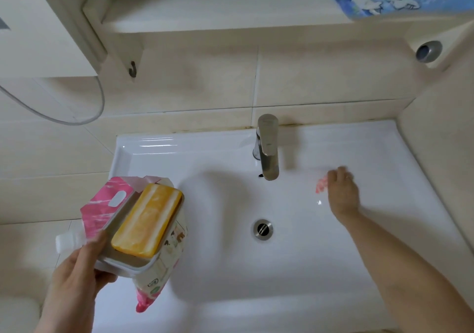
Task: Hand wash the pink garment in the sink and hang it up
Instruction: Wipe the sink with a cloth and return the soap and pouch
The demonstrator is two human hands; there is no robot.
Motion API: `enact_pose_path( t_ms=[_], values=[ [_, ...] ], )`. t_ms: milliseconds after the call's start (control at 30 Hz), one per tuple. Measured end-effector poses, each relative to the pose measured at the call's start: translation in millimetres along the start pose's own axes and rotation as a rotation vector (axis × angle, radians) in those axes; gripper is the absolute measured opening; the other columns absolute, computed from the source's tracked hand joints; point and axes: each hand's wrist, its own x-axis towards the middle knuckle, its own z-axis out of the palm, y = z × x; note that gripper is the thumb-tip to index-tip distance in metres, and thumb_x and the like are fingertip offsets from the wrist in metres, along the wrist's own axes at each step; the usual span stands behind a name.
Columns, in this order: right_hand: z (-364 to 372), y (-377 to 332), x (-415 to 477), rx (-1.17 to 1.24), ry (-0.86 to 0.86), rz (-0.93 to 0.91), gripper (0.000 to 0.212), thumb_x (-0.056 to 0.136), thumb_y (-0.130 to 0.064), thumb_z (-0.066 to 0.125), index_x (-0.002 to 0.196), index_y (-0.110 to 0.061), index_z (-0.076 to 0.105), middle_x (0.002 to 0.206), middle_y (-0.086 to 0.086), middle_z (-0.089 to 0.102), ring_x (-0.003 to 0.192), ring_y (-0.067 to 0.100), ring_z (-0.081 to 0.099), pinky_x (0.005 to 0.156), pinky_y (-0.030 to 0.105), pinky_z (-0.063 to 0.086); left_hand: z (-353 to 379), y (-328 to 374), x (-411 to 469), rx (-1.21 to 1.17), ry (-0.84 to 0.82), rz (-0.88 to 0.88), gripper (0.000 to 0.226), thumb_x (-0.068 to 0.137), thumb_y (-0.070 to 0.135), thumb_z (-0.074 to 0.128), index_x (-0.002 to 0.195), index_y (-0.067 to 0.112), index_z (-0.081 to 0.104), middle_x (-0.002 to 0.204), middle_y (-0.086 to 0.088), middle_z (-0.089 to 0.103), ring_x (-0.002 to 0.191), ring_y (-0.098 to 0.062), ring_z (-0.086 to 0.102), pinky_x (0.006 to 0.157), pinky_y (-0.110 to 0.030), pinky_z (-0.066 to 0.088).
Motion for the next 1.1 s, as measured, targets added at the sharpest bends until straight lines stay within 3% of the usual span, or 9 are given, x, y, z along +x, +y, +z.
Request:
enact_pose_path(
  t_ms=[100, 233, 333, 467, 667, 767, 867, 967, 1100],
  values=[
    [28, -20, -18, 0.145, -0.112, 0.077, 0.027, 0.071, 0.007, 0.066, 0.098, 0.006, 0.062, 0.092, 0.028, 0.058, 0.070, 0.037, 0.060, 0.051, 0.037, 0.052, 3, -3, 1, 0.004, 0.000, 0.009, 0.023, 0.096, 0.028, 0.049, 0.084, 0.012, 0.060, 0.084, -0.019, 0.056, 0.077, -0.028, 0.051, 0.070, -0.040, 0.045],
    [62, -62, -98, 0.287, -0.259, -0.241, 0.078, 0.057, -0.017, 0.083, 0.125, 0.001, 0.048, 0.092, 0.017, 0.064, 0.077, 0.033, 0.064, 0.066, 0.036, 0.056, 9, -7, 1, 0.012, 0.014, -0.007, 0.023, 0.095, 0.027, 0.051, 0.082, 0.010, 0.060, 0.078, -0.018, 0.055, 0.072, -0.028, 0.051, 0.072, -0.041, 0.044],
    [54, -73, -137, 0.347, -0.437, -0.446, 0.056, 0.074, -0.072, 0.047, 0.096, -0.023, 0.063, 0.085, 0.000, 0.062, 0.083, 0.026, 0.062, 0.077, 0.035, 0.047, 15, -5, 1, -0.010, -0.009, -0.002, 0.024, 0.096, 0.025, 0.051, 0.081, 0.009, 0.059, 0.076, -0.017, 0.052, 0.069, -0.026, 0.049, 0.068, -0.038, 0.043],
    [40, -58, -147, 0.357, -0.607, -0.256, 0.079, 0.046, -0.101, 0.022, 0.058, -0.029, 0.053, 0.096, -0.007, 0.046, 0.104, 0.020, 0.048, 0.086, 0.024, 0.020, 22, -2, 1, -0.025, -0.057, 0.007, 0.026, 0.097, 0.026, 0.048, 0.082, 0.007, 0.060, 0.076, -0.015, 0.050, 0.070, -0.025, 0.044, 0.065, -0.035, 0.041],
    [13, -50, -144, 0.421, -0.714, -0.030, 0.035, 0.082, -0.048, 0.066, 0.075, -0.026, 0.040, 0.103, 0.001, 0.048, 0.101, 0.024, 0.057, 0.085, 0.024, 0.038, 24, 3, 0, -0.051, -0.124, 0.027, 0.028, 0.099, 0.024, 0.043, 0.082, 0.012, 0.061, 0.079, -0.013, 0.054, 0.071, -0.021, 0.044, 0.066, -0.032, 0.039],
    [-1, -64, -151, 0.541, -0.866, -0.094, 0.024, 0.081, -0.019, 0.058, 0.099, -0.029, 0.046, 0.093, -0.004, 0.064, 0.091, 0.013, 0.063, 0.076, 0.014, 0.041, 25, 5, 0, -0.050, -0.137, 0.031, 0.029, 0.099, 0.024, 0.043, 0.082, 0.012, 0.063, 0.078, -0.012, 0.056, 0.072, -0.021, 0.045, 0.067, -0.033, 0.039],
    [-12, -84, -158, 0.567, -0.891, -0.129, 0.012, 0.072, -0.021, 0.055, 0.071, -0.032, 0.053, 0.083, -0.008, 0.065, 0.091, 0.015, 0.064, 0.079, 0.018, 0.045, 24, 4, 1, -0.057, -0.136, 0.025, 0.029, 0.099, 0.024, 0.044, 0.082, 0.010, 0.062, 0.079, -0.013, 0.056, 0.073, -0.021, 0.046, 0.068, -0.033, 0.039],
    [-26, -99, -146, 0.967, -0.837, 0.198, 0.024, 0.077, -0.006, 0.053, 0.058, -0.021, 0.052, 0.065, 0.000, 0.055, 0.066, 0.020, 0.054, 0.064, 0.025, 0.046, 22, 2, 2, -0.056, -0.131, 0.022, 0.031, 0.098, 0.024, 0.044, 0.081, 0.006, 0.060, 0.075, -0.012, 0.053, 0.071, -0.021, 0.044, 0.066, -0.032, 0.038],
    [-41, -117, -115, 1.346, -0.940, 0.434, 0.023, 0.089, 0.002, 0.046, 0.085, 0.003, 0.068, 0.079, 0.012, 0.068, 0.073, 0.029, 0.068, 0.060, 0.037, 0.058, 21, 2, 1, -0.051, -0.137, 0.025, 0.031, 0.099, 0.025, 0.044, 0.082, 0.005, 0.061, 0.078, -0.016, 0.054, 0.072, -0.023, 0.044, 0.067, -0.033, 0.038]
  ],
)
